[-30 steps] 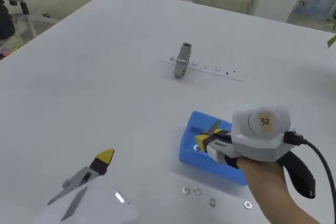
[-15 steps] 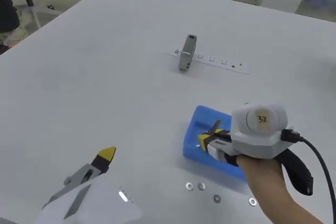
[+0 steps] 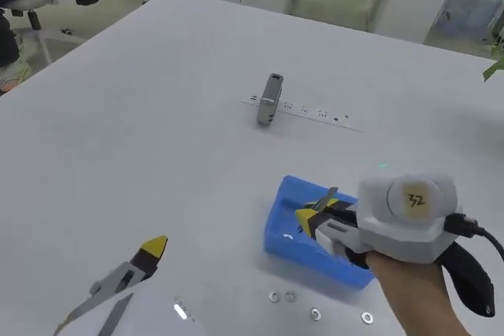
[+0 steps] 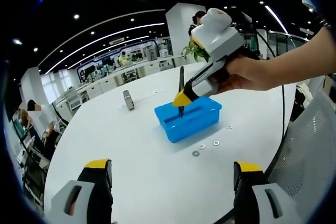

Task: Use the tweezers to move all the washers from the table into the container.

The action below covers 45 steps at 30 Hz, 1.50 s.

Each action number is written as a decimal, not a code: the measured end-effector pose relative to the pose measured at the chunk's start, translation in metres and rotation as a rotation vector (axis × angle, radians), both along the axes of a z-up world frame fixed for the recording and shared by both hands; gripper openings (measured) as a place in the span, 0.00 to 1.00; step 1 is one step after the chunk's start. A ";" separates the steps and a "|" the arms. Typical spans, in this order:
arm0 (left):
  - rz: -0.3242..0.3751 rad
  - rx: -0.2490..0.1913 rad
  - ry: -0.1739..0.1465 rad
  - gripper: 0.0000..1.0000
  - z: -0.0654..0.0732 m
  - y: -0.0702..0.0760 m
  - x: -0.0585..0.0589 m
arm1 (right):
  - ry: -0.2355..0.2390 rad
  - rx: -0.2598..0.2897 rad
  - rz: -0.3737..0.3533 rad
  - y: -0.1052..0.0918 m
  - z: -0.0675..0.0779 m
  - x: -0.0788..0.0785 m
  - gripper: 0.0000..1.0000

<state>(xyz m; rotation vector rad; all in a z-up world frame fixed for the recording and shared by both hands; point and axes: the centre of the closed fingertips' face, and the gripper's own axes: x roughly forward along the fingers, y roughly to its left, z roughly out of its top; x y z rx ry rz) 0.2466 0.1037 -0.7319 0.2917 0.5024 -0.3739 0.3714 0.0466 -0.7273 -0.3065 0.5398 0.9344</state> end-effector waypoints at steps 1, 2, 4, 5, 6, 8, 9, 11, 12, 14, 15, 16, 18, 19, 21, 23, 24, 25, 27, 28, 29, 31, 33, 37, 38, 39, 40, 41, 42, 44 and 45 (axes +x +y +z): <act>0.001 0.002 -0.001 0.99 0.000 0.000 0.000 | -0.002 0.000 0.000 -0.001 0.001 -0.002 0.05; 0.003 0.000 -0.002 0.99 0.000 0.001 0.000 | 0.000 0.007 0.001 -0.002 0.003 -0.005 0.05; 0.005 0.001 -0.003 0.99 0.001 0.001 0.000 | 0.010 0.018 0.002 -0.003 0.005 -0.012 0.05; 0.006 0.004 -0.005 0.99 0.001 0.002 0.000 | 0.015 0.023 0.003 -0.003 0.005 -0.015 0.05; 0.007 0.006 -0.005 0.99 0.001 0.002 0.001 | 0.021 0.028 0.004 -0.003 0.005 -0.018 0.05; 0.007 0.007 -0.007 0.99 0.001 0.002 0.001 | 0.023 0.024 0.013 -0.001 0.004 -0.026 0.05; 0.007 0.008 -0.009 0.99 0.001 0.002 0.001 | 0.022 0.018 0.019 -0.001 0.003 -0.029 0.05; 0.006 0.008 -0.009 0.99 0.001 0.002 0.001 | 0.028 0.008 0.029 0.001 -0.002 -0.035 0.05; 0.005 0.008 -0.009 0.99 0.001 0.002 0.001 | 0.035 0.010 0.032 0.001 -0.003 -0.037 0.05; 0.003 0.012 -0.005 0.99 0.000 0.002 0.000 | 0.052 0.014 0.035 0.004 -0.008 -0.042 0.05; 0.002 0.014 -0.004 0.99 0.000 0.001 0.000 | 0.059 0.014 0.037 0.005 -0.011 -0.044 0.05; 0.002 0.014 -0.004 0.99 0.000 0.001 0.000 | 0.062 0.013 0.038 0.006 -0.012 -0.045 0.05; 0.002 0.016 -0.001 0.99 -0.001 0.002 0.000 | 0.083 0.006 0.045 0.007 -0.020 -0.049 0.05; 0.002 0.016 0.000 0.99 -0.001 0.002 0.000 | 0.090 0.004 0.047 0.008 -0.023 -0.051 0.05; 0.003 0.018 -0.001 0.99 -0.001 0.002 0.000 | 0.112 0.001 0.052 0.008 -0.029 -0.054 0.05; 0.007 0.021 0.002 0.99 -0.002 0.003 0.000 | 0.124 -0.002 0.052 0.008 -0.033 -0.056 0.05; 0.010 0.023 0.000 0.99 -0.001 0.004 0.001 | 0.136 -0.004 0.054 0.008 -0.036 -0.057 0.05; 0.010 0.021 -0.005 0.99 0.000 0.004 0.001 | 0.140 -0.006 0.057 0.009 -0.038 -0.058 0.05; 0.006 0.010 0.006 0.99 -0.002 0.002 0.000 | 0.140 -0.016 0.063 0.010 -0.041 -0.061 0.05; 0.004 0.013 0.009 0.99 -0.002 0.002 0.000 | 0.142 -0.021 0.068 0.011 -0.043 -0.061 0.05; 0.002 0.018 0.009 0.99 -0.003 0.002 0.000 | 0.144 -0.025 0.069 0.011 -0.045 -0.062 0.05; -0.001 0.018 0.002 0.99 -0.001 0.001 0.000 | 0.153 -0.033 0.071 0.011 -0.050 -0.062 0.05; -0.002 0.018 0.003 0.99 -0.002 0.001 0.000 | 0.164 -0.034 0.068 0.010 -0.055 -0.061 0.05; -0.004 0.026 0.015 0.99 -0.004 0.001 -0.001 | 0.187 -0.036 0.072 0.010 -0.061 -0.063 0.05; -0.005 0.029 0.018 0.99 -0.005 0.001 -0.001 | 0.184 -0.044 0.076 0.009 -0.062 -0.064 0.05; -0.005 0.030 0.017 0.99 -0.005 0.001 -0.001 | 0.171 -0.054 0.079 0.009 -0.063 -0.064 0.05; -0.005 0.031 0.016 0.99 -0.005 0.001 -0.001 | 0.169 -0.058 0.081 0.009 -0.064 -0.065 0.05; -0.005 0.031 0.015 0.99 -0.005 0.001 -0.001 | 0.166 -0.054 0.082 0.009 -0.063 -0.065 0.05; -0.005 0.032 0.017 0.99 -0.005 0.001 -0.001 | 0.169 -0.053 0.081 0.009 -0.063 -0.065 0.05; -0.004 0.035 0.020 0.99 -0.005 0.001 -0.001 | 0.165 -0.053 0.080 0.009 -0.062 -0.065 0.05; -0.005 0.036 0.021 0.97 -0.006 0.001 -0.001 | 0.164 -0.057 0.082 0.009 -0.063 -0.065 0.05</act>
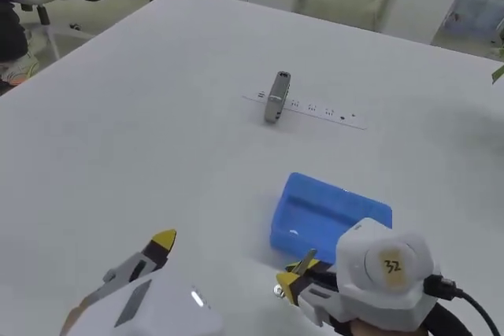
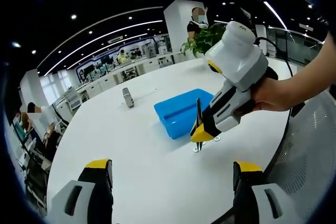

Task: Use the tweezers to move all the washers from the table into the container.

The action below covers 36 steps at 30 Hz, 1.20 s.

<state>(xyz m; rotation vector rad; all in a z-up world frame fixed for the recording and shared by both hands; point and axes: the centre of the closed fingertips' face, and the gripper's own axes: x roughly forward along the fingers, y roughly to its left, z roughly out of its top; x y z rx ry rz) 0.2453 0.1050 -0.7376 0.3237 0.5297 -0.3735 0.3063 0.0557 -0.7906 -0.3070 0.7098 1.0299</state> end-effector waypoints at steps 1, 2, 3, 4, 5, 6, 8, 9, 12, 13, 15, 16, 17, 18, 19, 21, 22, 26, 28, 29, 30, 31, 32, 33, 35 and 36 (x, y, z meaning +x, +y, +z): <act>-0.001 0.002 0.000 0.97 0.000 0.000 0.000 | -0.004 0.004 0.000 0.001 0.000 0.001 0.05; -0.001 0.004 -0.002 0.97 0.000 0.000 0.000 | -0.002 0.003 0.000 0.001 0.000 0.001 0.05; -0.001 0.004 -0.002 0.97 0.000 0.000 0.000 | -0.003 0.004 -0.001 0.001 0.000 0.001 0.05; -0.002 0.003 0.000 0.97 0.000 0.000 0.000 | -0.005 0.003 -0.002 0.001 0.000 0.001 0.05; -0.002 0.004 0.001 0.97 0.000 0.000 0.000 | -0.003 0.004 -0.004 0.001 0.000 0.001 0.05; -0.003 0.005 0.001 0.96 -0.001 0.000 0.000 | -0.002 0.005 -0.005 0.001 0.000 0.001 0.05; -0.005 0.005 0.002 0.97 -0.001 0.000 0.000 | -0.005 0.004 -0.006 0.001 0.001 0.002 0.05; -0.005 0.006 0.001 0.96 -0.001 0.000 0.000 | -0.005 0.003 -0.007 0.001 0.001 0.002 0.05; -0.004 0.007 0.003 0.97 -0.001 0.000 0.000 | -0.002 0.010 -0.011 0.001 0.001 0.002 0.05; -0.003 0.007 0.002 0.97 -0.001 0.000 0.000 | -0.001 0.010 -0.013 0.001 0.001 0.002 0.05; -0.001 0.005 0.001 0.97 -0.001 0.000 0.000 | 0.002 0.011 -0.014 0.001 0.001 0.002 0.05; -0.001 0.005 0.002 0.97 -0.001 0.000 0.000 | -0.001 0.014 -0.014 0.001 0.001 0.003 0.05; -0.001 0.007 0.002 0.97 -0.001 0.000 0.000 | 0.003 0.017 -0.017 0.001 0.001 0.003 0.05; -0.001 0.007 0.002 0.97 -0.001 0.001 0.000 | 0.007 0.020 -0.019 0.002 0.001 0.003 0.05; -0.001 0.007 0.002 0.97 -0.001 0.001 0.000 | 0.006 0.022 -0.021 0.002 0.001 0.004 0.05; 0.001 0.007 0.002 0.98 -0.001 0.001 0.000 | -0.003 0.016 -0.020 0.003 0.001 0.004 0.05; 0.001 0.007 0.003 0.98 -0.001 0.001 0.000 | -0.006 0.017 -0.019 0.003 0.001 0.004 0.05; -0.001 0.011 0.005 0.98 -0.001 0.001 0.000 | -0.006 0.021 -0.017 0.004 0.001 0.004 0.05; -0.002 0.012 0.007 0.98 -0.002 0.001 0.000 | -0.002 0.022 -0.021 0.004 0.000 0.004 0.05; -0.002 0.012 0.008 0.98 -0.002 0.001 0.000 | -0.001 0.022 -0.021 0.004 0.000 0.004 0.05; -0.002 0.013 0.007 0.98 -0.002 0.001 0.000 | -0.002 0.020 -0.019 0.004 0.001 0.004 0.05; -0.002 0.013 0.006 0.98 -0.002 0.001 0.000 | -0.003 0.019 -0.018 0.004 0.001 0.003 0.05; -0.001 0.012 0.006 0.98 -0.002 0.001 0.000 | -0.003 0.019 -0.017 0.004 0.001 0.003 0.05; 0.000 0.012 0.006 0.98 -0.002 0.001 0.000 | -0.003 0.021 -0.019 0.003 0.001 0.003 0.05; 0.000 0.013 0.007 0.98 -0.002 0.001 0.000 | -0.001 0.023 -0.023 0.003 0.001 0.003 0.05; -0.001 0.014 0.007 0.98 -0.002 0.001 0.000 | -0.001 0.023 -0.023 0.003 0.001 0.003 0.05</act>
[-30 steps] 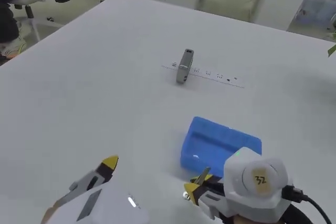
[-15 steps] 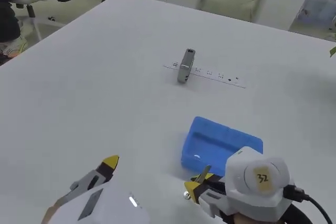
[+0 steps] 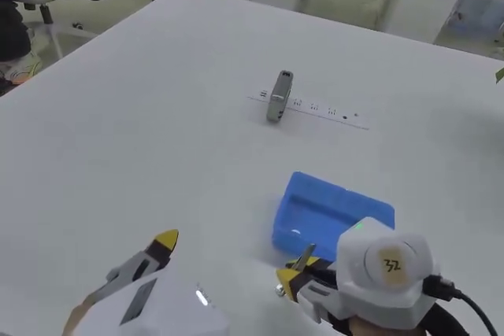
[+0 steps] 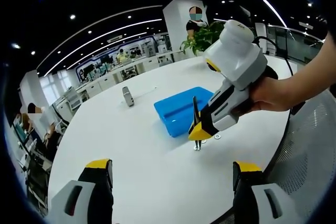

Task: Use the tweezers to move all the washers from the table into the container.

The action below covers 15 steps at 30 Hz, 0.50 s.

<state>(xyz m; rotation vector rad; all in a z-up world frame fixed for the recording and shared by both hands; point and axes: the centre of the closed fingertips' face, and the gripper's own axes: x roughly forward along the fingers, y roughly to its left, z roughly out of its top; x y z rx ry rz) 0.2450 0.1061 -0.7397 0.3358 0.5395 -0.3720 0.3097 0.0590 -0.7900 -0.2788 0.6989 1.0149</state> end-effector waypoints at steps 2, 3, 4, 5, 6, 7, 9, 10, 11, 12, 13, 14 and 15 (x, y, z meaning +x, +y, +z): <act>0.000 0.001 0.000 0.98 0.000 0.000 0.000 | -0.001 -0.002 0.003 0.000 0.000 0.000 0.05; 0.000 0.001 0.001 0.98 0.000 0.000 0.000 | -0.001 -0.004 0.005 0.000 0.000 0.000 0.05; 0.000 0.001 0.001 0.98 0.000 0.000 0.000 | 0.000 -0.005 0.006 0.001 0.000 0.000 0.05; 0.000 0.002 0.001 0.97 0.000 0.000 0.000 | -0.001 -0.006 0.007 0.001 0.000 0.000 0.05; 0.000 0.003 0.001 0.97 -0.001 0.000 0.000 | 0.003 -0.010 0.008 0.000 0.000 -0.001 0.05; 0.000 0.004 0.002 0.97 -0.001 0.001 0.000 | 0.011 -0.013 0.007 0.000 0.001 -0.002 0.05; 0.001 0.003 0.001 0.97 -0.001 0.001 0.000 | 0.002 -0.003 0.006 0.000 0.004 -0.002 0.05; 0.001 0.004 0.002 0.97 -0.001 0.001 0.000 | 0.003 -0.005 0.006 0.000 0.004 -0.002 0.05; 0.001 0.005 0.004 0.97 -0.001 0.001 0.000 | 0.003 -0.007 0.006 -0.001 0.003 -0.002 0.05; 0.000 0.006 0.004 0.97 -0.001 0.001 0.000 | 0.006 -0.008 0.005 -0.001 0.001 -0.002 0.05; -0.001 0.007 0.004 0.97 -0.001 0.000 0.000 | 0.010 -0.009 0.004 -0.001 0.000 -0.003 0.05; -0.002 0.008 0.003 0.97 -0.001 0.000 0.000 | 0.011 -0.009 0.003 -0.001 0.000 -0.003 0.05; -0.002 0.007 0.004 0.97 -0.001 0.000 0.000 | 0.006 -0.003 0.001 -0.001 0.000 -0.002 0.05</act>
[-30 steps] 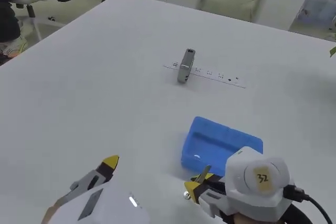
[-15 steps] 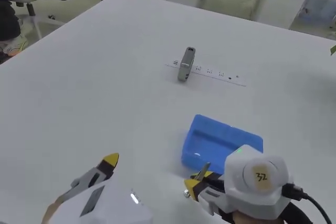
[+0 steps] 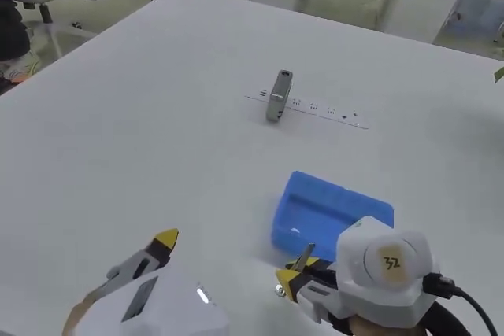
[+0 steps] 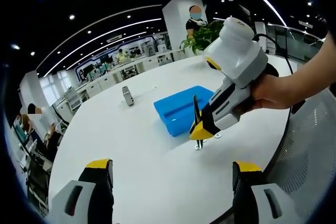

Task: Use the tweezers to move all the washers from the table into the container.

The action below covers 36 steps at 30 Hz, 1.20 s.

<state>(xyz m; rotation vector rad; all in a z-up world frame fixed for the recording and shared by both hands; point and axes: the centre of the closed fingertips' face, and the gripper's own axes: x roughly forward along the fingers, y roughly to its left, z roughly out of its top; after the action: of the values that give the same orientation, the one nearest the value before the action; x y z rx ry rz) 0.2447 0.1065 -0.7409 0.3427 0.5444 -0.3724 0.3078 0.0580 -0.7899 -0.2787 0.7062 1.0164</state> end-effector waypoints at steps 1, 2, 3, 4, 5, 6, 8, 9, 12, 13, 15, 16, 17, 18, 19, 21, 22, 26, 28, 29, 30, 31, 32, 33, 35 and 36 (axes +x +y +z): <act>0.000 0.000 0.001 0.97 0.000 0.000 0.000 | 0.003 -0.003 -0.002 0.000 0.000 0.000 0.05; 0.001 0.001 0.002 0.97 0.000 0.000 0.000 | 0.003 -0.004 -0.001 0.000 0.000 0.000 0.05; 0.001 0.002 0.003 0.97 -0.001 0.000 0.000 | 0.001 -0.003 0.000 0.001 0.000 0.000 0.05; 0.001 0.002 0.002 0.97 0.000 0.000 0.000 | -0.002 -0.001 -0.001 0.001 0.001 0.001 0.05; 0.000 0.002 0.002 0.97 0.000 0.000 0.000 | -0.003 -0.002 -0.001 0.001 0.001 0.001 0.05; 0.000 0.004 0.003 0.97 -0.001 0.000 0.000 | -0.003 -0.002 -0.002 0.001 0.001 0.001 0.05; -0.001 0.008 0.005 0.96 -0.001 0.000 -0.001 | 0.000 -0.003 -0.004 0.001 0.000 0.001 0.05; -0.001 0.008 0.006 0.96 -0.001 0.000 -0.001 | 0.001 0.000 -0.005 0.001 0.000 0.001 0.05; -0.001 0.009 0.005 0.96 -0.001 0.000 -0.001 | 0.003 -0.001 -0.004 0.000 -0.001 0.001 0.05; -0.001 0.007 0.005 0.96 -0.001 0.000 -0.001 | 0.005 -0.001 -0.005 0.000 -0.001 0.000 0.05; -0.003 0.009 0.007 0.96 -0.001 0.000 -0.001 | 0.006 -0.002 -0.007 -0.001 -0.001 -0.001 0.05; -0.004 0.011 0.007 0.96 -0.001 0.000 -0.001 | 0.008 -0.002 -0.008 -0.001 -0.001 -0.002 0.05; -0.005 0.012 0.008 0.96 -0.002 -0.001 -0.001 | 0.012 0.000 -0.010 -0.002 -0.001 -0.003 0.05; -0.006 0.012 0.008 0.96 -0.002 -0.001 -0.001 | 0.013 0.001 -0.012 -0.002 -0.001 -0.003 0.05; -0.006 0.012 0.008 0.96 -0.002 -0.001 -0.001 | 0.012 0.001 -0.014 -0.003 -0.001 -0.003 0.05; -0.005 0.011 0.007 0.96 -0.002 -0.001 -0.001 | 0.015 0.002 -0.015 -0.003 -0.001 -0.004 0.05; -0.004 0.012 0.008 0.96 -0.002 -0.001 -0.001 | 0.015 0.002 -0.016 -0.003 -0.001 -0.004 0.05; -0.006 0.017 0.009 0.96 -0.002 0.000 -0.001 | 0.015 0.006 -0.022 -0.004 -0.002 -0.005 0.04; -0.005 0.018 0.012 0.96 -0.003 0.000 -0.001 | 0.010 0.009 -0.024 -0.004 -0.002 -0.006 0.04; -0.004 0.020 0.012 0.96 -0.003 0.000 -0.001 | 0.010 0.010 -0.025 -0.004 -0.002 -0.006 0.04; -0.004 0.021 0.012 0.96 -0.003 0.000 -0.001 | 0.012 0.013 -0.026 -0.004 -0.002 -0.007 0.03; -0.005 0.021 0.013 0.96 -0.003 0.000 -0.001 | 0.011 0.012 -0.027 -0.004 -0.002 -0.007 0.03; -0.005 0.023 0.014 0.96 -0.003 0.000 -0.001 | 0.012 0.011 -0.029 -0.004 -0.002 -0.007 0.02; -0.006 0.024 0.013 0.96 -0.003 0.000 -0.001 | 0.014 0.009 -0.030 -0.005 -0.003 -0.007 0.02; -0.006 0.022 0.012 0.96 -0.003 0.000 -0.001 | 0.018 0.012 -0.038 -0.005 -0.002 -0.007 0.02; -0.005 0.022 0.013 0.96 -0.003 0.000 -0.001 | 0.020 0.014 -0.039 -0.005 -0.002 -0.007 0.02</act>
<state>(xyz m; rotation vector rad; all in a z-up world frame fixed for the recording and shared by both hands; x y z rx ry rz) 0.2439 0.1066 -0.7439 0.3635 0.5604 -0.3741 0.3011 0.0528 -0.7923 -0.2423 0.7197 0.9878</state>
